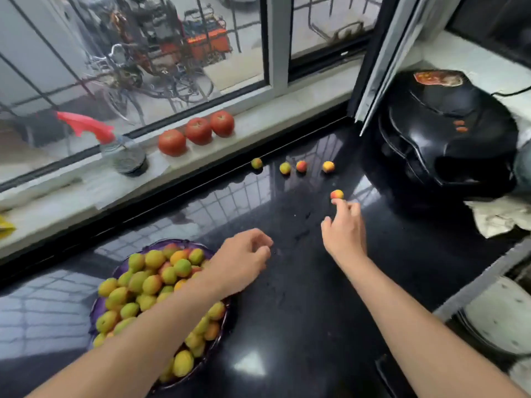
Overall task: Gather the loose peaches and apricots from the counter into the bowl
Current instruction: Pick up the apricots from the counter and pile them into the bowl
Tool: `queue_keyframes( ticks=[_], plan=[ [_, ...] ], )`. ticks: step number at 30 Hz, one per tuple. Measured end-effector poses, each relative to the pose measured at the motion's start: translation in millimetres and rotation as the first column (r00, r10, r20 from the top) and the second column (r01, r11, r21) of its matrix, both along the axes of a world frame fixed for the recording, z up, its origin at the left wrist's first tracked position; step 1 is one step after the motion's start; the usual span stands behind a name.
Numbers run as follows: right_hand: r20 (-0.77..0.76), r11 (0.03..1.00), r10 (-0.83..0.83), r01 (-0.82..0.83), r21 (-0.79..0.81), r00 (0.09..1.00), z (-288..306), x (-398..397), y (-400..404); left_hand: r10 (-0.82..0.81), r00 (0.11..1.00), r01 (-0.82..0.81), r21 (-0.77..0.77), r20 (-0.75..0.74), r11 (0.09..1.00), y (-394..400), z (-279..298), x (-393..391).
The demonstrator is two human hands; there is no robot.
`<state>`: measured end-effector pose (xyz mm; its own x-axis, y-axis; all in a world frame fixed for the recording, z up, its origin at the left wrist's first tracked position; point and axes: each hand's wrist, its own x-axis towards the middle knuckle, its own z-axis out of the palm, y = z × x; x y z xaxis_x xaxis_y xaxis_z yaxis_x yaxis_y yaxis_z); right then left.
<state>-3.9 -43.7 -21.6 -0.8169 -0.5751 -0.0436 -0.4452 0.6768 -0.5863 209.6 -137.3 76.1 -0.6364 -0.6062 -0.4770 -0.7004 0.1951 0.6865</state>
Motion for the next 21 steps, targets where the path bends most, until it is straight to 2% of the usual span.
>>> queue_keyframes(
  ticks=[3,8,12,13,17,21],
  plan=[
    [-0.032,0.999,-0.014,0.016,0.048,0.999,-10.6,-45.4,-11.6,-0.143,0.974,0.176,-0.187,0.178,0.967,-1.3,-35.4,-52.4],
    [-0.107,0.972,0.109,-0.083,0.221,0.988,-32.6,-67.2,-33.2,-0.338,0.854,0.447,-0.224,0.396,0.866,30.5,-66.3,-94.7],
    [-0.104,0.968,0.193,-0.172,0.182,0.976,-41.4,-74.3,-25.5,-0.444,0.735,0.665,-0.416,0.513,0.62,24.5,-90.6,-98.8],
    [-0.076,0.969,0.196,-0.182,0.166,0.978,-40.7,-76.3,-22.0,-0.449,0.722,0.681,-0.43,0.526,0.593,22.3,-96.5,-96.6],
    [0.041,0.973,0.155,-0.16,0.167,0.987,-31.8,-80.1,-8.0,-0.495,0.637,0.751,-0.329,0.591,0.573,28.0,-110.3,-81.7],
    [0.038,0.965,0.102,-0.108,0.241,0.994,-18.3,-91.4,-24.3,-0.529,0.609,0.763,-0.256,0.591,0.593,30.4,-113.4,-81.5]
  ],
)
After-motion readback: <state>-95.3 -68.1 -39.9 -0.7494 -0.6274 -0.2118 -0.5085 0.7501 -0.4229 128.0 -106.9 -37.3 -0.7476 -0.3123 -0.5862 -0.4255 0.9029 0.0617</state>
